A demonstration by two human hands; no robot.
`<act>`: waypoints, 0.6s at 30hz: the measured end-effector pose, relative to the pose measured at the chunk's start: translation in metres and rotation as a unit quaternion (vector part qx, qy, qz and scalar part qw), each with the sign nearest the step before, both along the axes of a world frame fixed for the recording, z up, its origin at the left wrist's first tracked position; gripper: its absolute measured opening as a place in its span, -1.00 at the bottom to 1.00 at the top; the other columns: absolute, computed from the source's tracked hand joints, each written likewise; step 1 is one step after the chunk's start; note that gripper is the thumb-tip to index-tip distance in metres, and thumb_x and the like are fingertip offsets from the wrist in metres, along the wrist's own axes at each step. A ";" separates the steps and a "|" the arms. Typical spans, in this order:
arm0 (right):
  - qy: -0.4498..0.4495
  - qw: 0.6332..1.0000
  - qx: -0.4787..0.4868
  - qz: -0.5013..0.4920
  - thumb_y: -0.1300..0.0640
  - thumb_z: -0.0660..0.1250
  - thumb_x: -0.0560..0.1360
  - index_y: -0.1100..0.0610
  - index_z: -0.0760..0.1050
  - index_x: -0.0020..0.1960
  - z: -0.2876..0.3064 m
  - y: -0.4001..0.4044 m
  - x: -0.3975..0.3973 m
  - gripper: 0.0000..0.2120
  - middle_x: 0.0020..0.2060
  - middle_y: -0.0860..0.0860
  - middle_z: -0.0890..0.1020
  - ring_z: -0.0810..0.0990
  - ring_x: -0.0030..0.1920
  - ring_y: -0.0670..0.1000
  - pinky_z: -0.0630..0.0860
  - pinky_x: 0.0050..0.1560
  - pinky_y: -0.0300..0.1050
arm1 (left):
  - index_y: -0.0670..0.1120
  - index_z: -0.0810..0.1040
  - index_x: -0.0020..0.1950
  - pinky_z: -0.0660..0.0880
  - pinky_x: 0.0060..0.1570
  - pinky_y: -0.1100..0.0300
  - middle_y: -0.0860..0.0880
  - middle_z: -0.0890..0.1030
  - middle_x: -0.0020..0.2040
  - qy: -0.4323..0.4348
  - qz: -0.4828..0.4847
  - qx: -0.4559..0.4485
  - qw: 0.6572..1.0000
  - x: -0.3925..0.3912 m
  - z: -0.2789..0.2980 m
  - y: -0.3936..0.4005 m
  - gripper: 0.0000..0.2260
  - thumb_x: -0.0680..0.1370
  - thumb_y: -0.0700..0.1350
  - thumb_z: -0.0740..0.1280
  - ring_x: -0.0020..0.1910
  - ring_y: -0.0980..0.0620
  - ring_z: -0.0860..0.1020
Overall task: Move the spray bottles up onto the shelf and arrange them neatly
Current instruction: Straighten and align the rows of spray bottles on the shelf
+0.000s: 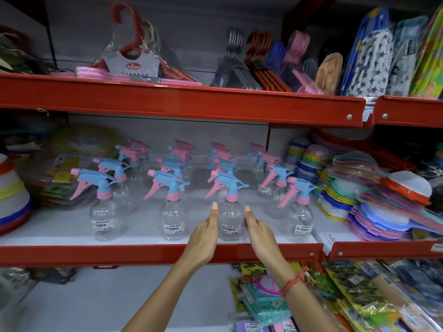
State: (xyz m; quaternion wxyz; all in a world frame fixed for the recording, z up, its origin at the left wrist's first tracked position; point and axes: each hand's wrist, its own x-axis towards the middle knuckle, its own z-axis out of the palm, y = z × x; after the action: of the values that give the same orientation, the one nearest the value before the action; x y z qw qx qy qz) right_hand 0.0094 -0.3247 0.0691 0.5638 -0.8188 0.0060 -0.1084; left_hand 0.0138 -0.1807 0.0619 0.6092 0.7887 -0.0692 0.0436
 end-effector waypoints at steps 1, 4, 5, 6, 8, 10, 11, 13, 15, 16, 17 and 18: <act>0.001 1.000 0.001 0.000 -0.24 0.00 0.59 0.10 0.58 0.15 0.000 0.000 0.000 -0.46 0.08 0.19 0.66 0.56 0.06 0.10 0.38 0.08 -0.10 | 0.04 0.42 0.42 0.28 0.23 0.11 0.06 0.49 0.14 0.000 0.000 0.005 1.000 0.000 0.000 0.000 -0.05 0.31 0.60 -0.18 0.19 0.03 0.49; -0.001 1.000 0.009 -0.001 -0.24 0.01 0.58 0.09 0.58 0.16 0.000 0.000 0.000 -0.47 0.09 0.16 0.66 0.56 0.06 0.10 0.36 0.07 -0.12 | 0.02 0.39 0.45 0.30 0.24 0.11 0.04 0.52 0.15 0.000 -0.004 0.010 1.000 0.001 0.000 0.000 -0.04 0.30 0.59 -0.18 0.19 0.03 0.50; -0.003 1.000 0.012 -0.002 -0.24 0.01 0.58 0.07 0.60 0.10 0.000 0.000 -0.001 -0.48 0.09 0.14 0.66 0.55 0.04 0.08 0.35 0.06 -0.12 | 0.02 0.38 0.45 0.31 0.28 0.09 0.00 0.55 0.20 0.001 -0.005 0.011 1.000 0.002 -0.001 0.000 -0.04 0.31 0.59 -0.18 0.23 0.02 0.50; -0.004 1.000 0.014 -0.003 -0.24 0.02 0.58 0.04 0.60 0.00 0.000 0.000 -0.002 -0.51 0.09 0.13 0.66 0.55 0.02 0.06 0.35 0.05 -0.13 | 0.04 0.36 0.47 0.30 0.36 0.05 -0.02 0.54 0.29 0.002 -0.006 0.013 1.000 0.004 -0.002 0.000 -0.06 0.32 0.59 -0.18 0.30 0.00 0.48; -0.007 1.000 0.014 -0.005 -0.24 0.03 0.58 -0.01 0.58 -0.10 0.000 0.001 -0.003 -0.55 0.08 0.13 0.67 0.54 -0.03 0.03 0.34 0.03 -0.13 | 0.11 0.29 0.50 0.24 0.47 -0.03 -0.02 0.45 0.44 0.002 -0.013 0.025 1.000 0.004 -0.003 0.000 -0.10 0.34 0.58 -0.19 0.41 -0.01 0.41; -0.011 1.000 0.011 -0.009 -0.23 0.03 0.59 0.01 0.60 0.05 0.001 0.003 -0.005 -0.54 0.12 0.12 0.66 0.53 -0.02 0.00 0.33 0.05 -0.14 | 0.13 0.26 0.52 0.21 0.50 -0.05 -0.01 0.41 0.48 0.002 -0.020 0.032 0.999 0.004 -0.004 0.002 -0.12 0.36 0.57 -0.19 0.44 -0.01 0.37; -0.018 1.000 0.008 -0.016 -0.21 0.03 0.59 0.04 0.58 0.16 0.002 0.005 -0.005 -0.54 0.17 0.10 0.64 0.54 0.05 0.02 0.33 0.08 -0.15 | 0.11 0.26 0.52 0.20 0.50 -0.04 0.00 0.40 0.49 -0.001 -0.022 0.030 0.999 0.004 -0.005 0.003 -0.14 0.38 0.56 -0.18 0.45 0.01 0.36; -0.057 0.997 0.002 -0.053 -0.16 0.05 0.61 0.05 0.47 0.32 0.001 0.010 -0.006 -0.56 0.28 0.05 0.57 0.49 0.26 0.05 0.35 0.17 -0.13 | 0.09 0.36 0.45 0.28 0.44 0.03 0.02 0.47 0.42 -0.025 -0.019 0.032 0.999 0.001 -0.006 0.008 -0.21 0.43 0.51 -0.15 0.41 0.03 0.41; -0.127 0.986 0.000 -0.108 -0.10 0.10 0.61 0.05 0.44 0.33 0.001 0.020 -0.011 -0.61 0.29 0.02 0.52 0.45 0.30 0.06 0.38 0.30 -0.02 | 0.09 0.56 0.17 0.44 0.24 0.11 0.04 0.63 0.17 -0.071 0.011 0.034 0.997 -0.005 -0.007 0.014 -0.34 0.48 0.46 -0.12 0.20 0.05 0.56; -0.165 0.978 0.002 -0.128 -0.05 0.12 0.61 0.04 0.46 0.29 0.002 0.027 -0.015 -0.66 0.22 0.00 0.53 0.48 0.26 0.06 0.41 0.29 0.05 | 0.04 0.59 0.05 0.48 0.14 0.11 0.02 0.68 0.07 -0.095 0.041 0.026 0.994 -0.009 -0.006 0.019 -0.38 0.51 0.42 -0.09 0.08 0.09 0.61; -0.196 0.971 0.004 -0.136 -0.02 0.15 0.61 0.04 0.49 0.23 0.003 0.034 -0.018 -0.72 0.14 -0.02 0.53 0.51 0.18 0.05 0.45 0.23 0.07 | -0.01 0.61 0.00 0.49 0.07 0.12 0.04 0.70 -0.02 -0.117 0.076 0.013 0.990 -0.012 -0.006 0.026 -0.42 0.54 0.34 -0.05 -0.02 0.15 0.63; -0.216 0.967 0.005 -0.131 0.01 0.17 0.60 0.03 0.52 0.16 0.003 0.041 -0.019 -0.77 0.07 -0.03 0.55 0.54 0.09 0.02 0.48 0.16 0.02 | -0.04 0.62 -0.05 0.50 0.02 0.14 0.05 0.71 -0.08 -0.137 0.114 -0.001 0.984 -0.014 -0.007 0.034 -0.48 0.58 0.25 -0.01 -0.09 0.19 0.64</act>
State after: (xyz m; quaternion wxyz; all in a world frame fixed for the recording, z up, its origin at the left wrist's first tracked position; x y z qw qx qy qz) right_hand -0.0098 -0.2837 0.0718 0.5364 -0.7653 -0.0084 -0.3559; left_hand -0.0007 -0.1471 0.0553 0.5858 0.7774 -0.0620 0.2205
